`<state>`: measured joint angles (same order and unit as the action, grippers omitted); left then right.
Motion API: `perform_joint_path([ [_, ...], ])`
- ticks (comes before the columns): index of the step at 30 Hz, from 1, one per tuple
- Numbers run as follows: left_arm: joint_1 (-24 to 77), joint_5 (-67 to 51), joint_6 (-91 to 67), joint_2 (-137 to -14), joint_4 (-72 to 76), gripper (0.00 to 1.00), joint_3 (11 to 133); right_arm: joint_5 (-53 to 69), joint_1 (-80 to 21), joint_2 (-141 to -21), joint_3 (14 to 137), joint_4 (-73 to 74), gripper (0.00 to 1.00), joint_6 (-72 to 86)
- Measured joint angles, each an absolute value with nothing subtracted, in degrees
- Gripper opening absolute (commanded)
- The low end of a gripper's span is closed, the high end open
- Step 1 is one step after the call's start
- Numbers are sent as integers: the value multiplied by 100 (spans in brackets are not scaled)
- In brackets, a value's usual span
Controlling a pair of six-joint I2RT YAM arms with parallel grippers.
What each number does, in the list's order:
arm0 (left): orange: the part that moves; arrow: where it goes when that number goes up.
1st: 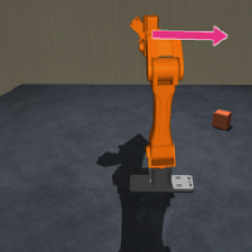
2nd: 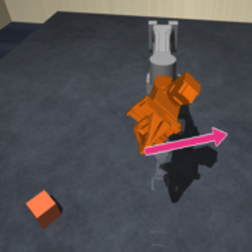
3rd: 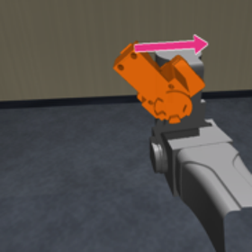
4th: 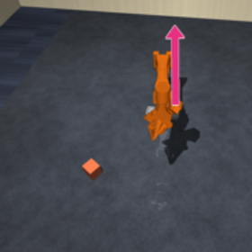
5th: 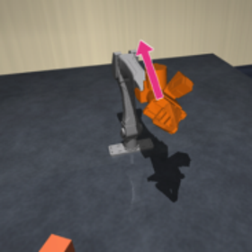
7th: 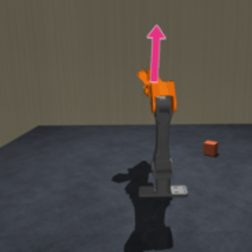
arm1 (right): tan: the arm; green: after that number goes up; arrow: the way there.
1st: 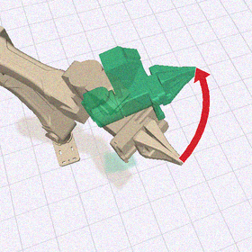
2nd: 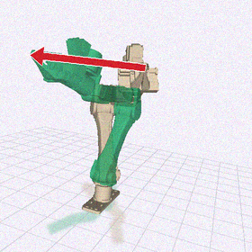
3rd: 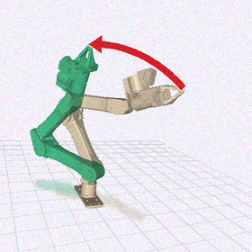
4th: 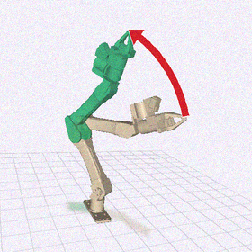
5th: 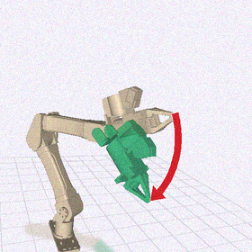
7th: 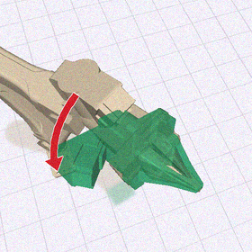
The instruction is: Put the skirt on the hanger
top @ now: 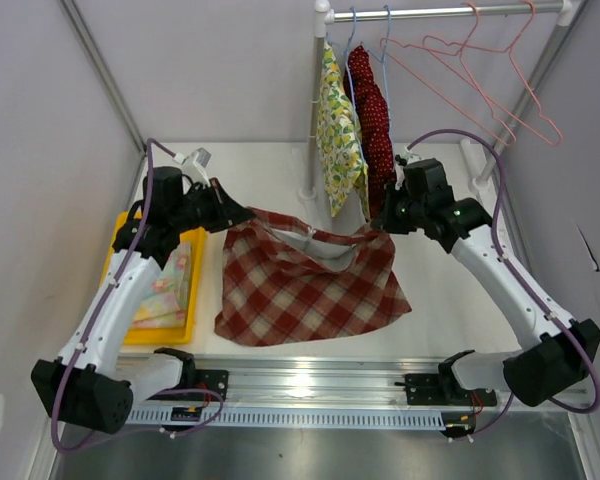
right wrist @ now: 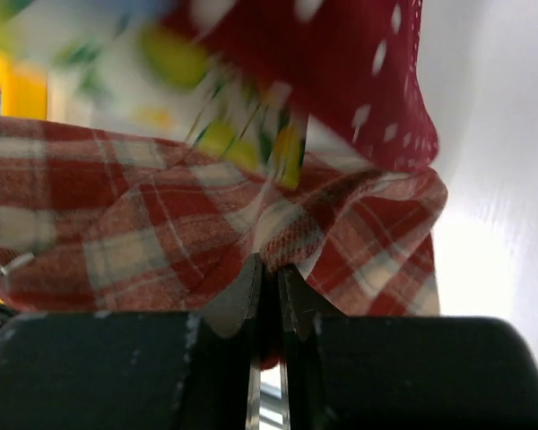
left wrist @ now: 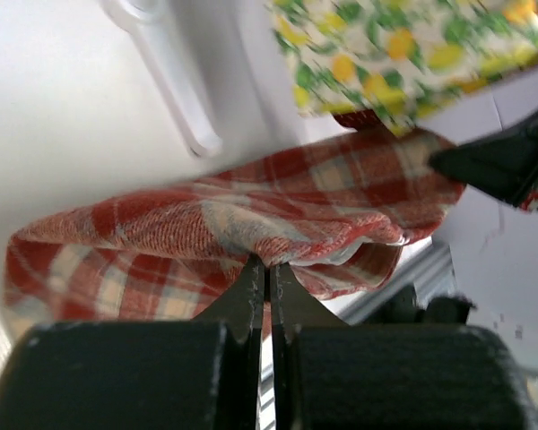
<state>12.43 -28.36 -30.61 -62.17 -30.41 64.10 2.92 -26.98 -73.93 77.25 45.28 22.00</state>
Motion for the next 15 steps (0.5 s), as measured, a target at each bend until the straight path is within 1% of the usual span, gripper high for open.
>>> perform_joint_path([
  [3, 1020, -2858, -3155, -6517, -2700, 0, 6386, 565, -2429, -7548, 7426, 3850, 0, 2250],
  [8, 961, -2910, -3216, -6882, -2281, 0, 6326, 803, -2139, -7540, 6853, 2873, 0, 2502],
  [10, 961, -2919, -3253, -6860, -2112, 0, 6099, 812, -2117, -7487, 6539, 2652, 0, 2606],
  [13, 961, -2928, -3301, -6654, -1890, 0, 5413, 825, -2117, -7177, 5767, 2392, 0, 2849],
  [15, 961, -2965, -3321, -6486, -1874, 0, 4919, 827, -2123, -6910, 5310, 2318, 4, 3013],
])
